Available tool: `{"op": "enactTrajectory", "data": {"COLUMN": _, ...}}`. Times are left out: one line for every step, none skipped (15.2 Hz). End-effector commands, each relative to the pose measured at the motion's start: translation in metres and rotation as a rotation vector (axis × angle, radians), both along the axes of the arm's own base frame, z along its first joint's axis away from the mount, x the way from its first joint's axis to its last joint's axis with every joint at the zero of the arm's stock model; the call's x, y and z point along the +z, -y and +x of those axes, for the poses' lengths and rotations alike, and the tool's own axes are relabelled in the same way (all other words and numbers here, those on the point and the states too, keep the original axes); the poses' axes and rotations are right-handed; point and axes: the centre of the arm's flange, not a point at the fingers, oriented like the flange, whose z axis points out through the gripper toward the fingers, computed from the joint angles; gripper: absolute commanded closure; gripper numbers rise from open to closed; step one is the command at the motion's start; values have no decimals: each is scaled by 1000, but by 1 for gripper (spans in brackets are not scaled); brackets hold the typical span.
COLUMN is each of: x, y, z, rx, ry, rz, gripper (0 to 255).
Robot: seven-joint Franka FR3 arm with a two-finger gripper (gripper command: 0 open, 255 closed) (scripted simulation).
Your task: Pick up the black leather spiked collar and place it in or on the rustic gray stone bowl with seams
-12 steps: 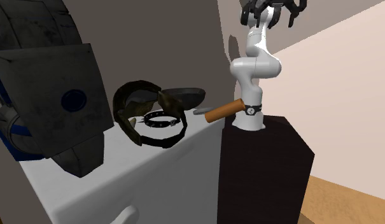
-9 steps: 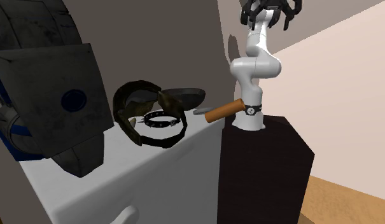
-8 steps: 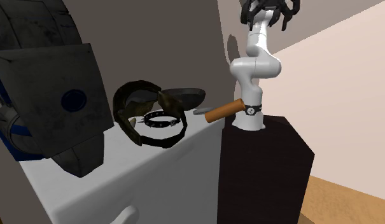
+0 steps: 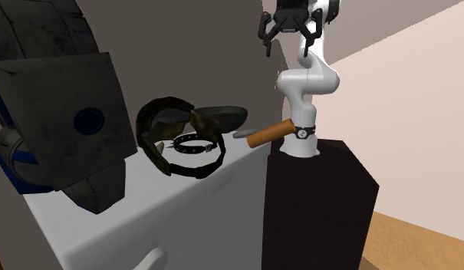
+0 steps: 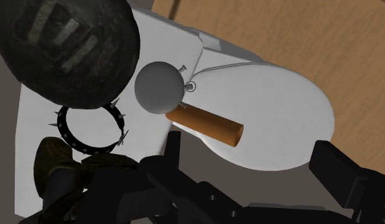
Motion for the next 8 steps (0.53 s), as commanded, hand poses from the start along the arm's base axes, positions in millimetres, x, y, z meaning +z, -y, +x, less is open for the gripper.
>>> {"op": "enactTrajectory", "data": {"x": -14, "y": 22, "z": 12, "rx": -6, "ry": -9, "rz": 2, "gripper": 0}}
{"op": "enactTrajectory", "data": {"x": -20, "y": 33, "z": 17, "rx": -10, "ry": -14, "rz": 3, "gripper": 0}}
{"op": "enactTrajectory", "data": {"x": -26, "y": 44, "z": 23, "rx": -13, "ry": -19, "rz": 5, "gripper": 0}}
{"op": "enactTrajectory", "data": {"x": -33, "y": 54, "z": 28, "rx": -16, "ry": -24, "rz": 6, "gripper": 0}}
{"op": "enactTrajectory", "data": {"x": -39, "y": 65, "z": 33, "rx": -19, "ry": -29, "rz": 7, "gripper": 0}}
{"op": "enactTrajectory", "data": {"x": -46, "y": 76, "z": 38, "rx": -23, "ry": -33, "rz": 9, "gripper": 0}}
{"op": "enactTrajectory", "data": {"x": -52, "y": 87, "z": 43, "rx": -26, "ry": -38, "rz": 10, "gripper": 0}}
{"op": "enactTrajectory", "data": {"x": -59, "y": 97, "z": 48, "rx": -29, "ry": -43, "rz": 12, "gripper": 0}}
